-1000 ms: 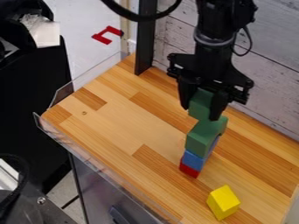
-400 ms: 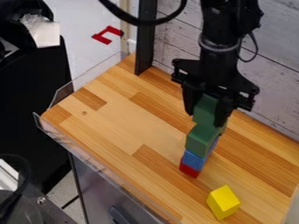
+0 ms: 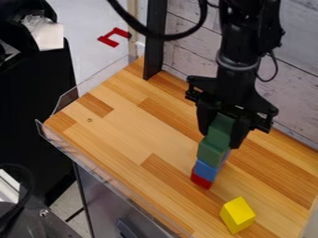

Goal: Move green cube on top of rectangle

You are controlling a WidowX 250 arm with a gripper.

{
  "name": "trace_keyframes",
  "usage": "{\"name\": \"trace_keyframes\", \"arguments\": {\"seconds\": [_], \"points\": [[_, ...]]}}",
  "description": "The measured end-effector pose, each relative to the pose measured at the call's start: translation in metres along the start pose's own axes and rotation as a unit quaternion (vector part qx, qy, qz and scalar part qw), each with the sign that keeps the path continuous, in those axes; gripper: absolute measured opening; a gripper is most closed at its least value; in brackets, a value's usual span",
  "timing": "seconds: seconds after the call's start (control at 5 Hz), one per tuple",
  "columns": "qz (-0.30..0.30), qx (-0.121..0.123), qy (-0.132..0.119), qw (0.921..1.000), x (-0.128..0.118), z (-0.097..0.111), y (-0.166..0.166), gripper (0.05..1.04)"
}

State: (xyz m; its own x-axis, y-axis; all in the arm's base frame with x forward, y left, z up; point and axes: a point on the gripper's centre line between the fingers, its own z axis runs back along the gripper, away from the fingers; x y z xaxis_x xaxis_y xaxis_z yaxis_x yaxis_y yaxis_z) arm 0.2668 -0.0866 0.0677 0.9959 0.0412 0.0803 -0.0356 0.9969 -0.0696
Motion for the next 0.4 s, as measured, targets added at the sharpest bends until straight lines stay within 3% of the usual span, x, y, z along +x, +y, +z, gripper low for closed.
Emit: {"name": "trace_keyframes", "arguments": {"seconds": [0.2,0.4], "points": [[0.002,0.0,0.002,1.0,0.0015,-0.0007,-0.001,0.643],[0.009,0.007,0.012,0.9999,-0.0006,-0.0071,0.0013,0.934]]}}
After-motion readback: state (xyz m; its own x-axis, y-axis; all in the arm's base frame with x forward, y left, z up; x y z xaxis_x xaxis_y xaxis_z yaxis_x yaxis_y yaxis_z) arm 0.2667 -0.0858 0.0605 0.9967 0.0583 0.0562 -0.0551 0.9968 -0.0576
